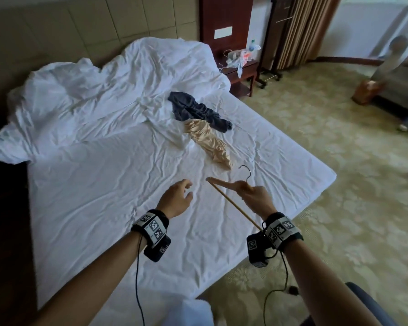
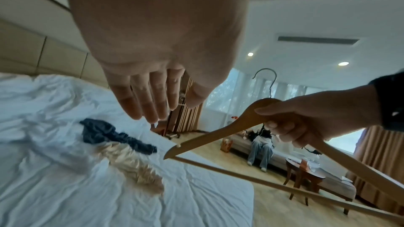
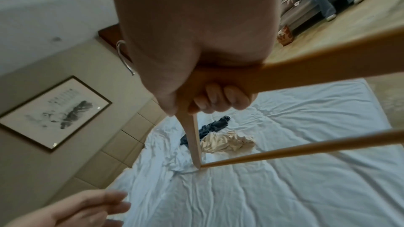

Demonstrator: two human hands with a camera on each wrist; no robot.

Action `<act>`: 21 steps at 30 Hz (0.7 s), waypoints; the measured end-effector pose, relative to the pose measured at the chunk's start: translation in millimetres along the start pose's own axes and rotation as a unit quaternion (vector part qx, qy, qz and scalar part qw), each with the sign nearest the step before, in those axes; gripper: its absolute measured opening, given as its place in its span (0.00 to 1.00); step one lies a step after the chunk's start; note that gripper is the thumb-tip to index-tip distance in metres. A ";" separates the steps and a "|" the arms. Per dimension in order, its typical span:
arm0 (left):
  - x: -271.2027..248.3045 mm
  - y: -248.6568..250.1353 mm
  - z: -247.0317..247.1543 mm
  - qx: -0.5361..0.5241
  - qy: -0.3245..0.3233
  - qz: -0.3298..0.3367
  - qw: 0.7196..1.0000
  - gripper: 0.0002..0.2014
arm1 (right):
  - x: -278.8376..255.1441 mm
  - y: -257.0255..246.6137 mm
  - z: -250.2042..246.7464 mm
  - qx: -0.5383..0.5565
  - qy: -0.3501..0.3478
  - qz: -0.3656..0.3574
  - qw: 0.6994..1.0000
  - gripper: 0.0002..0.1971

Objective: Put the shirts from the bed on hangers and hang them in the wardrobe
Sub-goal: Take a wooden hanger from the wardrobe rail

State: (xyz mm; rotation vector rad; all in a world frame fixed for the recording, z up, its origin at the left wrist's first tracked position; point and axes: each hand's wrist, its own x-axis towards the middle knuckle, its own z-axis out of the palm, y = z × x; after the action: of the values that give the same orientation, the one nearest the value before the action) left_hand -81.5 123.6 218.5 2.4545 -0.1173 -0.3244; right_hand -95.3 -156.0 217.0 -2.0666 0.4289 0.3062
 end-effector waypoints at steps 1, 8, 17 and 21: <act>17.9 2.7 10.1 0.002 -0.016 -0.015 1.000 0.17 | 18.0 4.1 -10.0 -0.011 0.004 0.007 1.000 0.31; 156.4 16.4 74.9 0.025 -0.100 -0.090 0.991 0.18 | 148.5 9.9 -57.1 -0.106 -0.018 0.040 0.993 0.26; 342.2 34.1 155.6 0.044 -0.170 -0.152 0.973 0.19 | 305.1 42.9 -105.8 -0.240 -0.067 0.075 0.966 0.26; 392.2 37.8 188.7 0.052 -0.194 -0.174 0.964 0.21 | 365.1 51.8 -128.1 -0.239 -0.089 0.104 0.961 0.22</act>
State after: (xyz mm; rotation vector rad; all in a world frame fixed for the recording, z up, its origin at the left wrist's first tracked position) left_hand 247.7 -83.4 19.5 2.4788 0.1385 -0.9764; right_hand 219.3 -355.8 101.0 -2.4368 0.4976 0.7791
